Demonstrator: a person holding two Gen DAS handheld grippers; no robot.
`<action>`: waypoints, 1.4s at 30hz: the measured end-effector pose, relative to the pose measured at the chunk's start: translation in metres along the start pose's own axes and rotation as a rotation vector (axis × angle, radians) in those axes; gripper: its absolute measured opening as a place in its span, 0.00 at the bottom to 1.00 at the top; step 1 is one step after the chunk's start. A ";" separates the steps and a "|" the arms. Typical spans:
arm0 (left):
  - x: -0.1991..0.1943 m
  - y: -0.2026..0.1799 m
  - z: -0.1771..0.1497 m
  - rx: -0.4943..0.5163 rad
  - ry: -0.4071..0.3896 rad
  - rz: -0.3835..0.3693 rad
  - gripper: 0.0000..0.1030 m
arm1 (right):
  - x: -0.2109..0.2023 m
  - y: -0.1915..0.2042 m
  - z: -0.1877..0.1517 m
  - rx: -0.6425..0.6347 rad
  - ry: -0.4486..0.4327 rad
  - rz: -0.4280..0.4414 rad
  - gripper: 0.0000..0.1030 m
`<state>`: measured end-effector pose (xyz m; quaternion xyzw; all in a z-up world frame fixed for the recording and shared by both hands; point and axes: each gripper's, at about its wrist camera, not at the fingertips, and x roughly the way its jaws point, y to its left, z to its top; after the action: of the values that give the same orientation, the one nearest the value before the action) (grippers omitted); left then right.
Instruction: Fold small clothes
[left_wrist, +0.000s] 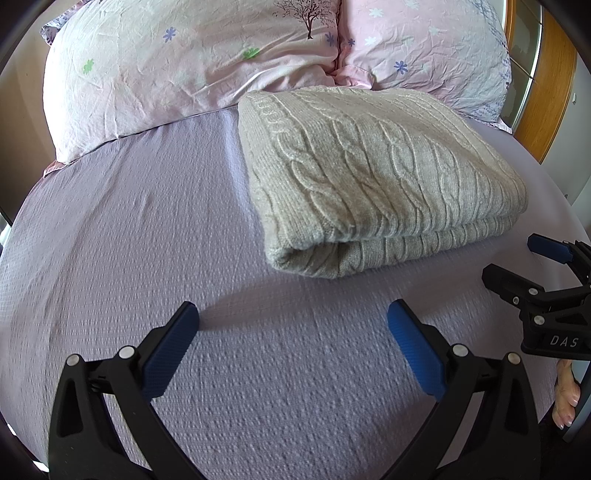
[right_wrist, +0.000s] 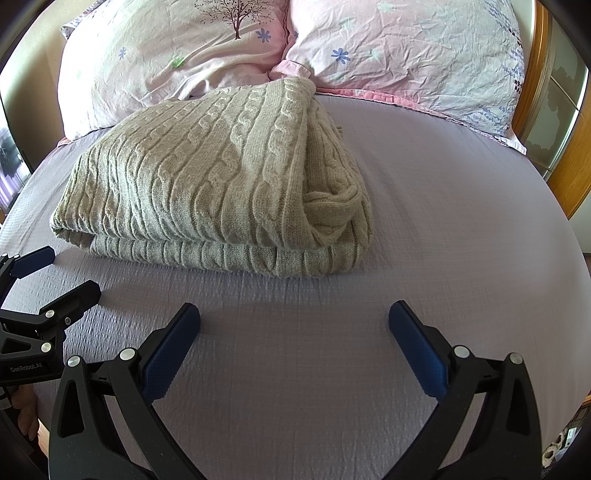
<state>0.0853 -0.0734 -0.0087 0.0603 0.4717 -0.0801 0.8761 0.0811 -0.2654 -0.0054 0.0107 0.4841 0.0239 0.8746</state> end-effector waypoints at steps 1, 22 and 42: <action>0.000 0.001 0.000 0.000 0.000 0.000 0.98 | 0.000 0.000 0.000 0.000 0.000 0.000 0.99; 0.000 0.000 0.001 0.000 -0.005 0.000 0.98 | 0.000 0.000 0.000 0.001 -0.001 -0.001 0.99; -0.002 -0.001 0.001 -0.001 -0.013 0.002 0.98 | 0.000 0.000 0.000 0.000 -0.001 0.000 0.99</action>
<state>0.0851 -0.0744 -0.0065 0.0597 0.4658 -0.0791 0.8793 0.0810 -0.2656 -0.0056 0.0106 0.4837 0.0240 0.8748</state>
